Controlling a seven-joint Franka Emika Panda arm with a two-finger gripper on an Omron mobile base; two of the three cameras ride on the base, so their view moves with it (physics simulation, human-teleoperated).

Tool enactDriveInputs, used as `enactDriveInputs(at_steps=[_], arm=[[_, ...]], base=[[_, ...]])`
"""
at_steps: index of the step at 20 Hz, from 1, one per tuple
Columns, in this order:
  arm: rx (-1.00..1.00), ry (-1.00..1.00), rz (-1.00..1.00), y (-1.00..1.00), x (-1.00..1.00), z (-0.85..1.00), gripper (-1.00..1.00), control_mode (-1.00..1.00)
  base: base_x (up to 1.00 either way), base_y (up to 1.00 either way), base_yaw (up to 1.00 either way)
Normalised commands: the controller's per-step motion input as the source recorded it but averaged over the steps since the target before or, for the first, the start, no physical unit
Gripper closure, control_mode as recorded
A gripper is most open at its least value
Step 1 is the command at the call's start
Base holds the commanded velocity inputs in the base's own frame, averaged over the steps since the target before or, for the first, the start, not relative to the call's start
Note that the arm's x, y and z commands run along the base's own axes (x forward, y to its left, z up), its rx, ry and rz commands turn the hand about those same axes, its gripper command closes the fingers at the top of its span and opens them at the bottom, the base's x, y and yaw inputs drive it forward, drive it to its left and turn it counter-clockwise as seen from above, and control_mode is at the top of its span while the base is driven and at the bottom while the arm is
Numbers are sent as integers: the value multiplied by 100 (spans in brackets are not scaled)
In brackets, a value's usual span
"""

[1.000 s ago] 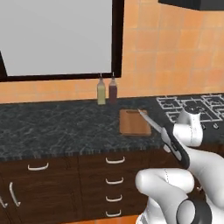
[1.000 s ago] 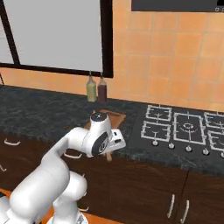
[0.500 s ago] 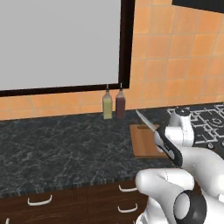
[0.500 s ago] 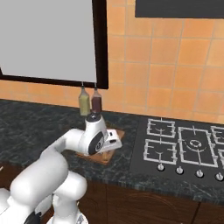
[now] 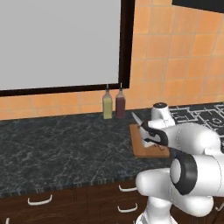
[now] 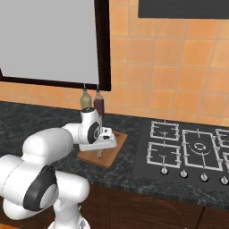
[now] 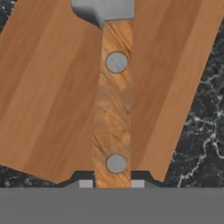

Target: Pick up the knife from the drawer and place it on the cutting board. Then place the meat from the plate to the cutting board.

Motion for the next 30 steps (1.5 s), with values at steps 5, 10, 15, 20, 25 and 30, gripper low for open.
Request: enactDriveInputs(at_steps=[5, 10, 15, 20, 25, 30], arm=[[2, 6, 0, -33, 23, -45, -100, -100], [0, -1, -2, 0, 0, 9, -100, -100], [0, -11, -9, 0, -45, 91, -100, -100], [0, -31, -6, -4, -100, 48, -100, -100], [-2, -16, 2, -3, -80, -2, -100, 100], [0, 0, 0, 0, 0, 0, -100, 100]], base=[[0, 0, 0], [0, 0, 0], [0, 0, 0], [0, 0, 0], [-20, -9, 0], [-84, -92, -2]])
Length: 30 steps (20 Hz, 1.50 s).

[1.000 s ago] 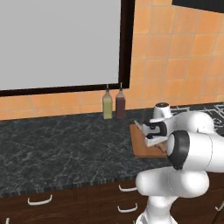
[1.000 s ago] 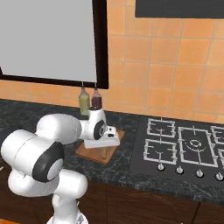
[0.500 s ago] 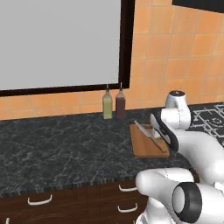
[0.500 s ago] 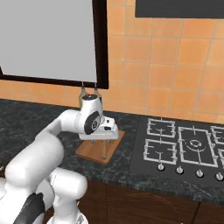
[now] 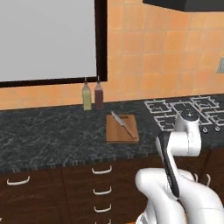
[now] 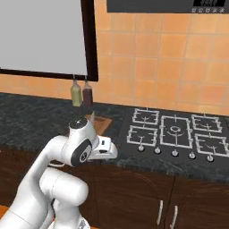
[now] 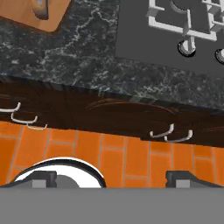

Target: Pick up the knife from the drawer and place it on the cutting board. Then place the meat from the plate to the cutting board.

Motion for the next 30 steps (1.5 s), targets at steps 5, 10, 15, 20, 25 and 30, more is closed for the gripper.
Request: enactDriveInputs(at_steps=[5, 10, 15, 20, 25, 30], arm=[[0, 0, 0, 0, 0, 0, -100, 100], [0, 0, 0, 0, 0, 0, -100, 100], [0, 0, 0, 0, 0, 0, -100, 100], [0, 0, 0, 0, 0, 0, -100, 100], [0, 0, 0, 0, 0, 0, -100, 100], [0, 0, 0, 0, 0, 0, -100, 100]], base=[[-2, -100, -10], [27, -100, -14], [48, -98, -18], [60, -92, -35], [55, -45, -64], [59, 35, -47]])
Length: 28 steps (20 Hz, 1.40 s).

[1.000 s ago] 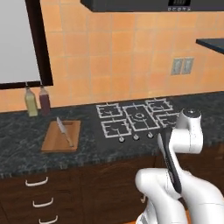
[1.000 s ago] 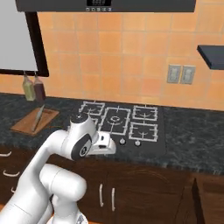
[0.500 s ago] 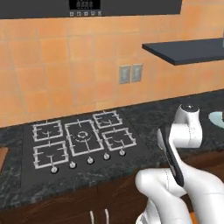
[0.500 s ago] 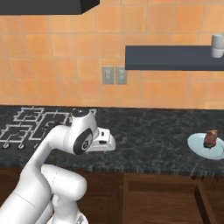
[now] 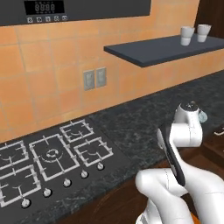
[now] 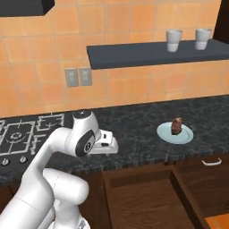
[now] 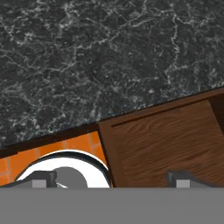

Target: Pick up the knife from the drawer and place it on the cutting board. Then place the meat from the plate to the cutting board.

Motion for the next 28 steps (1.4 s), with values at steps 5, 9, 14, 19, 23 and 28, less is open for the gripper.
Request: enactDriveInputs(at_steps=[5, 9, 14, 19, 23, 28], arm=[[0, 0, 0, 0, 0, 0, -100, 100], [0, 0, 0, 0, 0, 0, -100, 100], [0, 0, 0, 0, 0, 0, -100, 100], [0, 0, 0, 0, 0, 0, -100, 100], [0, 0, 0, 0, 0, 0, -100, 100], [0, 0, 0, 0, 0, 0, -100, 100]], base=[[74, 65, -28], [48, 91, -11], [59, 81, -12], [10, 95, 6], [63, 42, 21], [100, 0, 21]])
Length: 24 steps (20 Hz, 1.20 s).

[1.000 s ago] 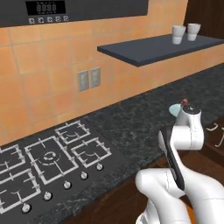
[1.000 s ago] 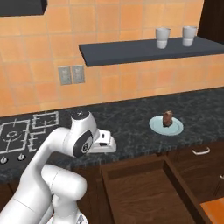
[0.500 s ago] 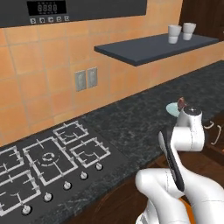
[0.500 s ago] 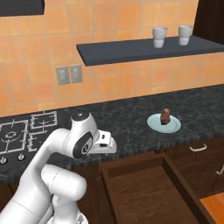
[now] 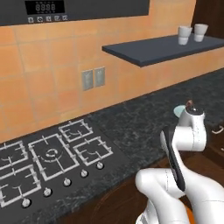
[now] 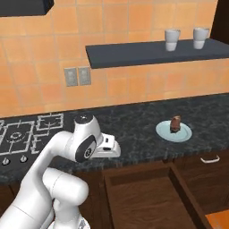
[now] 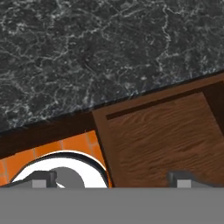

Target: Pick up the knife from the drawer and place it on the cutting board. Then place the meat from the plate to the cutting board.

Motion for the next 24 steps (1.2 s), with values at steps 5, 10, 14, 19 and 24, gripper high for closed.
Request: enactDriveInputs(at_steps=[5, 10, 14, 19, 24], arm=[[0, 0, 0, 0, 0, 0, -100, 100], [0, 0, 0, 0, 0, 0, -100, 100], [0, 0, 0, 0, 0, 0, -100, 100], [0, 0, 0, 0, 0, 0, -100, 100], [0, 0, 0, 0, 0, 0, -100, 100]], base=[[65, 4, 62], [100, -10, 63], [47, 6, 26], [34, 78, -12], [73, 40, -10]])
